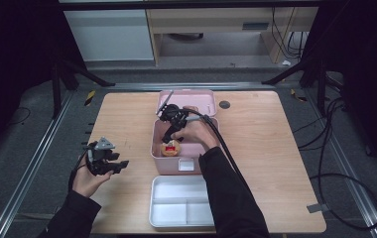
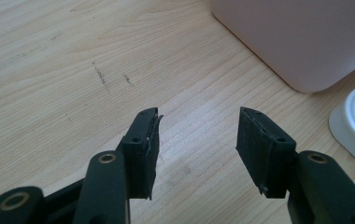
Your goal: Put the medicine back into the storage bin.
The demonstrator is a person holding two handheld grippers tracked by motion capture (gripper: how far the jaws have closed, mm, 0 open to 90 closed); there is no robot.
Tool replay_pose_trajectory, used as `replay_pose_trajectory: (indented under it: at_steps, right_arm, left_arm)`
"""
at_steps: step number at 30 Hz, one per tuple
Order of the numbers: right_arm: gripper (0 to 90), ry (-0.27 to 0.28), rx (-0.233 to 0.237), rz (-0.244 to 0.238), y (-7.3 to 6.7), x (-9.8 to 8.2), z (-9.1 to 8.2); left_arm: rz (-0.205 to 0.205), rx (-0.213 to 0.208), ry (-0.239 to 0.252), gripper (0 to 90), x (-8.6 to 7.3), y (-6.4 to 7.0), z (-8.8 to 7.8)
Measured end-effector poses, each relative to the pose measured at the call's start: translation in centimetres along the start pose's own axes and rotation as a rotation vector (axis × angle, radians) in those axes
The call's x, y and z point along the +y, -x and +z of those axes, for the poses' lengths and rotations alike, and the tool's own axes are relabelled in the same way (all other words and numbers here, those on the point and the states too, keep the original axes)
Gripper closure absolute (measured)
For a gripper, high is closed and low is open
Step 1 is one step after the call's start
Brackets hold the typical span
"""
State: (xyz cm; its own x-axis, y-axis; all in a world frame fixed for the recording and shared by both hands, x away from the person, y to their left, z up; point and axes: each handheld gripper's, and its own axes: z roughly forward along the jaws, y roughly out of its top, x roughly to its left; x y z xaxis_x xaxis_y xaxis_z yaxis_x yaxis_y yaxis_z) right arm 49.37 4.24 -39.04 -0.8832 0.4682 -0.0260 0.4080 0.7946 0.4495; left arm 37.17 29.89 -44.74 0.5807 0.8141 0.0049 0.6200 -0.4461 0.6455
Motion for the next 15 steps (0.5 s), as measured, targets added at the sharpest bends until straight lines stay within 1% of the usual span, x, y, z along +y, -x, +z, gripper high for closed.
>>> replay_pose_trajectory:
  at_steps: [2,8,9,10,12,14,15]
  right_arm:
    - [17.9,0.017,-0.003,0.002,0.0,0.0,-0.6]
    - [20.1,0.088,-0.025,0.019,0.0,-0.4,-3.3]
    - [20.3,0.105,-0.031,0.015,0.0,-0.6,-4.0]
    - [21.0,0.118,-0.031,0.018,0.0,-0.7,-4.4]
    - [21.9,0.151,-0.04,0.024,0.0,-1.2,-5.8]
    - [22.5,0.169,-0.045,0.025,0.0,-1.6,-6.7]
    - [23.2,0.185,-0.055,0.024,0.1,-1.9,-7.3]
  left_arm:
    - [0.005,0.0,0.002,48.7,0.1,0.1,-0.1]
    - [0.029,-0.007,0.023,48.9,0.5,0.5,-0.6]
    - [0.034,-0.009,0.026,48.9,0.5,0.6,-0.7]
    - [0.044,-0.011,0.029,49.0,0.6,0.8,-0.8]
    - [0.057,-0.019,0.031,49.0,0.8,1.1,-0.9]
    - [0.073,-0.027,0.033,49.3,0.9,1.4,-1.0]
    - [0.079,-0.031,0.033,49.4,1.0,1.5,-1.0]
